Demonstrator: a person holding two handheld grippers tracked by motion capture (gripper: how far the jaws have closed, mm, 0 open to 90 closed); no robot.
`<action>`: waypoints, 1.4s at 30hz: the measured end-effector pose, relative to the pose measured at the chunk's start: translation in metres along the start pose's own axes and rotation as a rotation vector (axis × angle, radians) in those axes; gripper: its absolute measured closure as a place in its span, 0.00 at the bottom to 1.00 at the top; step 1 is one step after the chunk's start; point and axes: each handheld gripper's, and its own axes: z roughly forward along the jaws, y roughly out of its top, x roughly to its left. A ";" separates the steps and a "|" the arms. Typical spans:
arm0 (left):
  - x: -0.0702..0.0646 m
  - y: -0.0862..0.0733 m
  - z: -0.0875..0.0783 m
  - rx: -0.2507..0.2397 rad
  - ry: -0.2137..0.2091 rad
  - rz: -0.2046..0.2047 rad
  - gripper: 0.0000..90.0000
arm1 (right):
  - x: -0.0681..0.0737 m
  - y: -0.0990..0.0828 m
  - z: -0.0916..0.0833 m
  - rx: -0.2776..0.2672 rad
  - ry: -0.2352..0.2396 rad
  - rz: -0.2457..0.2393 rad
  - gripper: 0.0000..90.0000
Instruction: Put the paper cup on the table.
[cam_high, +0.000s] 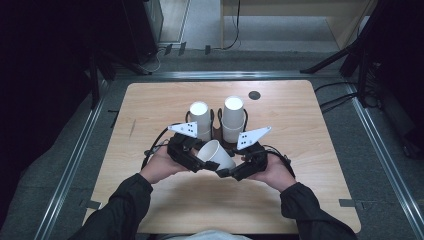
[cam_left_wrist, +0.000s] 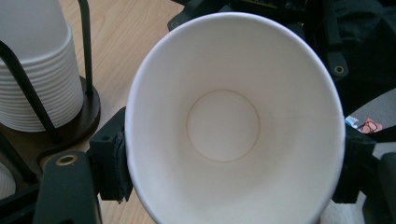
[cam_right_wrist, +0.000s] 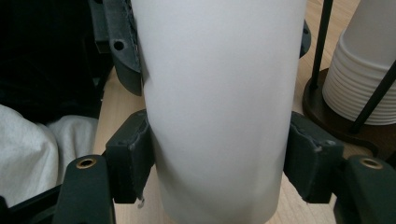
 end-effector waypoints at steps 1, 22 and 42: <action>0.000 0.000 0.000 0.002 0.000 0.000 0.24 | 0.000 0.000 0.000 0.004 0.000 0.002 0.35; 0.002 0.000 -0.011 0.022 0.039 0.024 0.24 | 0.001 -0.006 0.007 0.091 -0.050 0.004 0.23; 0.008 -0.010 -0.033 0.052 0.091 -0.003 0.24 | -0.002 -0.013 -0.002 0.145 -0.087 0.022 0.22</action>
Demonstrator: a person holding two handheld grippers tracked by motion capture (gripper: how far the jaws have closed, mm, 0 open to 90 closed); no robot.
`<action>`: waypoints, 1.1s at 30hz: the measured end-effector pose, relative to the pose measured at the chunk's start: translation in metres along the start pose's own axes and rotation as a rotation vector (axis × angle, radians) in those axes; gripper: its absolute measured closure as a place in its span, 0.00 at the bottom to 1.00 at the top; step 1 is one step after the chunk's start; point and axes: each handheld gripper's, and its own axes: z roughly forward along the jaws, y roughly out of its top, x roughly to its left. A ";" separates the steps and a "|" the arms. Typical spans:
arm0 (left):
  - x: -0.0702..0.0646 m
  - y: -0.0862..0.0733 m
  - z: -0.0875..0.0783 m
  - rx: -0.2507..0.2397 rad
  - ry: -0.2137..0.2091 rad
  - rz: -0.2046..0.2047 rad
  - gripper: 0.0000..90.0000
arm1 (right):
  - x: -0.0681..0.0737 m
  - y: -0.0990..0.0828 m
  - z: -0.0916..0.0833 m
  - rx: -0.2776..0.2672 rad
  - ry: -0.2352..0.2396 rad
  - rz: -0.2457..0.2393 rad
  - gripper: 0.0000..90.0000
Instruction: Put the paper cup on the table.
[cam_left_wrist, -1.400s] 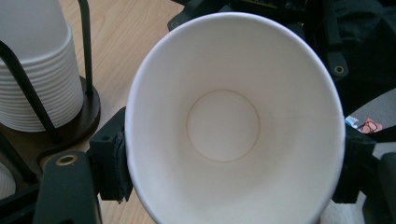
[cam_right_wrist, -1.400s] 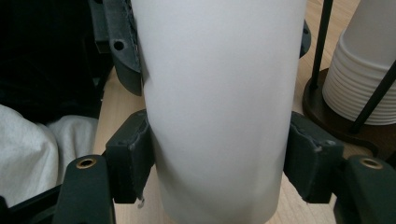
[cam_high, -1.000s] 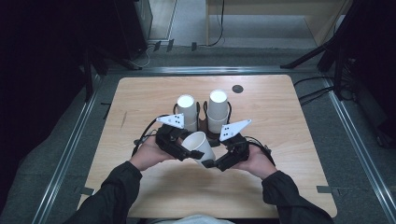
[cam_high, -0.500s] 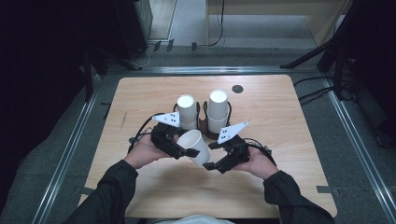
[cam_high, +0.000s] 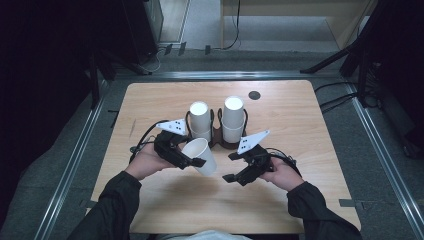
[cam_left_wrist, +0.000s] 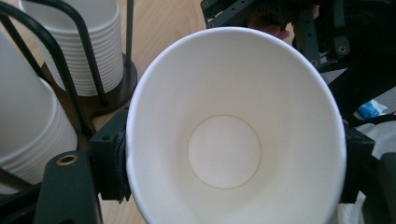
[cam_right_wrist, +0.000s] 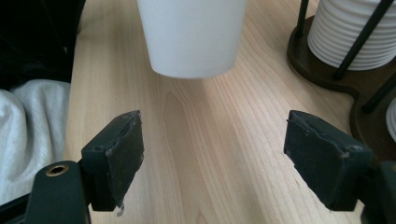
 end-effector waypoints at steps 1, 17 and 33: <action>0.000 -0.001 -0.001 0.006 0.004 -0.003 0.24 | -0.001 0.000 0.000 0.001 -0.001 -0.003 0.22; 0.007 -0.020 -0.018 0.042 0.094 -0.039 0.24 | -0.012 -0.004 -0.013 0.010 -0.071 -0.015 0.24; 0.024 -0.034 -0.039 0.037 0.161 -0.096 0.24 | -0.015 -0.012 -0.021 0.017 -0.120 -0.030 0.24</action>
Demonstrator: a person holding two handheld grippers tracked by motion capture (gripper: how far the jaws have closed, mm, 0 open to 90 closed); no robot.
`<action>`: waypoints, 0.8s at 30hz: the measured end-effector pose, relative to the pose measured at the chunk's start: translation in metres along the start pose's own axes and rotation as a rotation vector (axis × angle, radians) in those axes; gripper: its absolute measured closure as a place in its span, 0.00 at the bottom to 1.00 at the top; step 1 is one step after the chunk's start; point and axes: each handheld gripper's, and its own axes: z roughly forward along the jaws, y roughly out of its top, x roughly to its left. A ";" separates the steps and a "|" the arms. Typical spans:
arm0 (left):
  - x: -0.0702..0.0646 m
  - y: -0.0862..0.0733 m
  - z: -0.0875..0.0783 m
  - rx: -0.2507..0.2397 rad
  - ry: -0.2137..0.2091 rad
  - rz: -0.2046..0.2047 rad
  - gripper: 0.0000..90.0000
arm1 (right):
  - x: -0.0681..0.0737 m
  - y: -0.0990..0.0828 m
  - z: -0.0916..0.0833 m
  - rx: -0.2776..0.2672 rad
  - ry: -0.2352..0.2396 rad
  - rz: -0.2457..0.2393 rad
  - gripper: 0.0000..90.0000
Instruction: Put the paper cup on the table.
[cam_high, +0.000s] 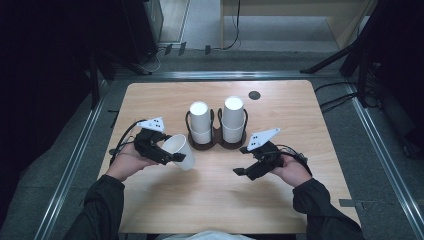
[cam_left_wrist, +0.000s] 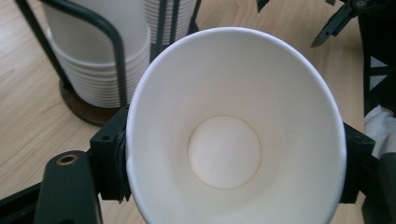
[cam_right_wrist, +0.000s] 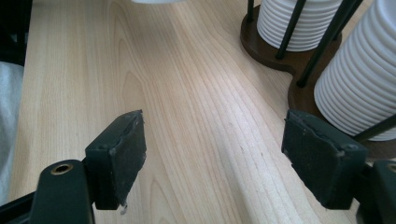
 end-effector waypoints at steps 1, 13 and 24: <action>0.001 -0.001 -0.001 -0.001 0.002 -0.005 0.24 | 0.000 0.000 -0.001 0.000 -0.001 0.003 0.24; 0.025 -0.009 -0.013 0.013 0.057 -0.047 0.24 | -0.003 -0.005 -0.002 0.010 -0.016 0.018 0.24; 0.047 -0.009 -0.020 0.008 0.105 -0.076 0.24 | -0.005 -0.013 -0.005 0.008 -0.032 0.040 0.24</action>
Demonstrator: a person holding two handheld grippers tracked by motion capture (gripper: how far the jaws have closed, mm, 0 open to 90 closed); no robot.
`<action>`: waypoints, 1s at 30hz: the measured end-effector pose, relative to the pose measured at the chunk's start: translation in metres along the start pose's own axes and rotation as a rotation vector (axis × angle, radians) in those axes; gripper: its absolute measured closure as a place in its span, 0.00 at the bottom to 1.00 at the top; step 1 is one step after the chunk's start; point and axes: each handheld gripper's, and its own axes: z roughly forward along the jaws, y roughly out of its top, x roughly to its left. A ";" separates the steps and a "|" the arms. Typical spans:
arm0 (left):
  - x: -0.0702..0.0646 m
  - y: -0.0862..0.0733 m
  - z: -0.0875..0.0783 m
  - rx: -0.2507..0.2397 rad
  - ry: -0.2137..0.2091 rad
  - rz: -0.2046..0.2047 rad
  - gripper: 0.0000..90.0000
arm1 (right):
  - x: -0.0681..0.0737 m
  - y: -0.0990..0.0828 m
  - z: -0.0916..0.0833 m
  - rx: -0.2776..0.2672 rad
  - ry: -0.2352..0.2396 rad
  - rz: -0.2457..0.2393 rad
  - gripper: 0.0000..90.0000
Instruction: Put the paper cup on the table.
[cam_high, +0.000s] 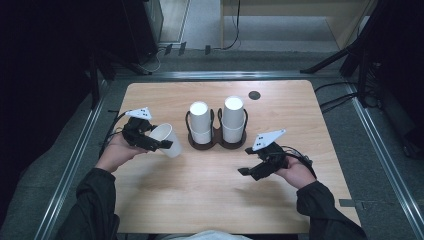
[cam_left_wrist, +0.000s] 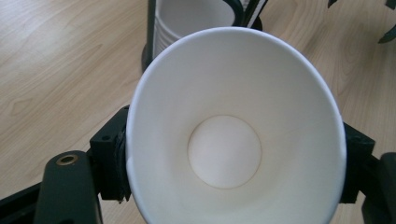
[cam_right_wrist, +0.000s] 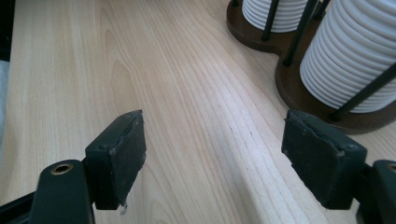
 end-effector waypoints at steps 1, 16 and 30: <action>0.002 0.000 -0.001 -0.003 0.005 -0.006 0.24 | 0.000 -0.001 0.000 -0.002 0.000 0.003 0.24; 0.027 0.003 -0.003 0.030 0.092 -0.051 0.24 | 0.001 -0.011 -0.006 -0.005 -0.022 0.025 0.24; 0.052 0.006 0.003 0.064 0.182 -0.094 0.24 | 0.002 -0.019 -0.013 -0.013 -0.050 0.040 0.24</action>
